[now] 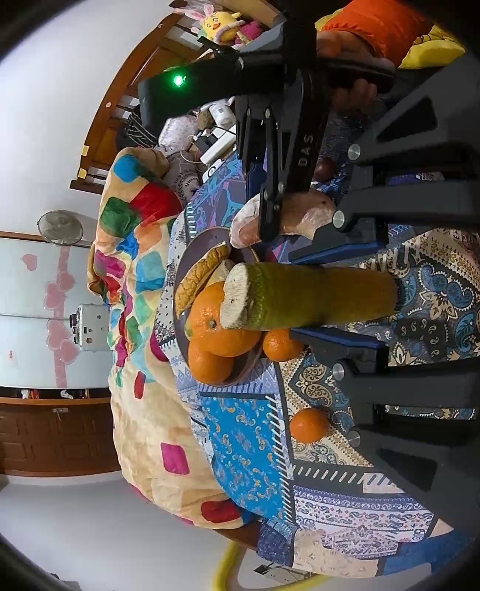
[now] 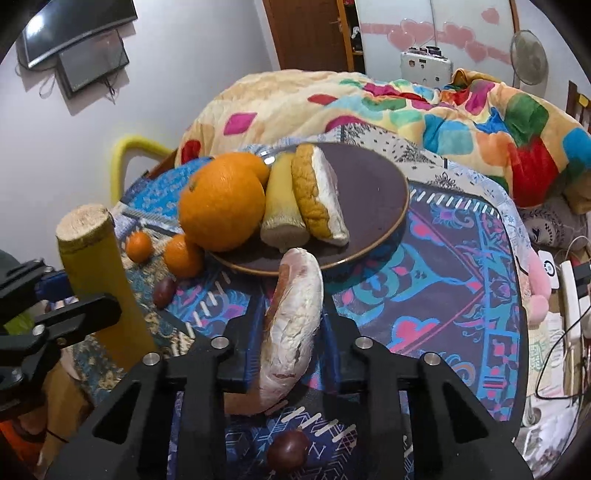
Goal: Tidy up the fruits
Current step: 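Lift the cylindrical fruit with left tool while right tool grasps and lifts the pomelo segment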
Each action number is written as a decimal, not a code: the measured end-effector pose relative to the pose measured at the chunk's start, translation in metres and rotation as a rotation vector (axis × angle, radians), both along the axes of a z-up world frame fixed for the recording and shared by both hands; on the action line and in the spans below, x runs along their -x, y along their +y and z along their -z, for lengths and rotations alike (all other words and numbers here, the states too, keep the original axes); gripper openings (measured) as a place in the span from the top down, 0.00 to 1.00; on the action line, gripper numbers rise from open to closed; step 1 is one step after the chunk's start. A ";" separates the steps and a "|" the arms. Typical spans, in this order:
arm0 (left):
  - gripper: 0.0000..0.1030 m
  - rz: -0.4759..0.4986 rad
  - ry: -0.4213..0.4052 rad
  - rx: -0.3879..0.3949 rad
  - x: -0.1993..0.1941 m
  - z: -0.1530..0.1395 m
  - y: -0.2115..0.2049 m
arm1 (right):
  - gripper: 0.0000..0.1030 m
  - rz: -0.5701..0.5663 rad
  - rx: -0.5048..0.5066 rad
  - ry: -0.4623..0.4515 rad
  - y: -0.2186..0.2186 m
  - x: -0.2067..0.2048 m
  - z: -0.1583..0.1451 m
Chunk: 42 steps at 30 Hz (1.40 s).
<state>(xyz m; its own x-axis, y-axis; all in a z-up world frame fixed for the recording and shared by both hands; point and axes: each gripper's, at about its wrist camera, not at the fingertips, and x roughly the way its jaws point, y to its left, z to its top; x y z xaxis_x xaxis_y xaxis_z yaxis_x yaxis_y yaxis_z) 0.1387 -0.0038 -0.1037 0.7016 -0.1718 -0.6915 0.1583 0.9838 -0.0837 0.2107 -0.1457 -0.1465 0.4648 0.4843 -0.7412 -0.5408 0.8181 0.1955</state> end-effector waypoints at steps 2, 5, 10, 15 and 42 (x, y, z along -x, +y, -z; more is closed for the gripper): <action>0.68 -0.002 -0.010 0.000 0.001 -0.005 -0.001 | 0.77 0.000 -0.003 -0.021 -0.002 0.003 -0.005; 0.68 -0.004 -0.027 -0.001 0.001 -0.013 -0.002 | 0.80 -0.005 -0.018 -0.041 -0.006 0.008 -0.012; 0.68 -0.009 -0.057 -0.005 0.002 -0.025 -0.004 | 0.81 0.020 -0.001 -0.116 -0.014 0.014 -0.028; 0.68 -0.012 -0.082 -0.002 -0.004 -0.037 -0.004 | 0.81 0.038 0.004 -0.148 -0.027 0.013 -0.040; 0.68 0.028 -0.068 0.008 -0.102 -0.036 -0.034 | 0.81 0.069 0.035 -0.263 -0.031 -0.042 -0.058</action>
<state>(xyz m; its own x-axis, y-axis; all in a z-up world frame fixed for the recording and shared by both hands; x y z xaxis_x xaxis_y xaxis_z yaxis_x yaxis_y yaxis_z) 0.2406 -0.0374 -0.0681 0.7420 -0.1975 -0.6406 0.1916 0.9782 -0.0797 0.2524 -0.1762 -0.0880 0.6743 0.4215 -0.6064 -0.5122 0.8584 0.0272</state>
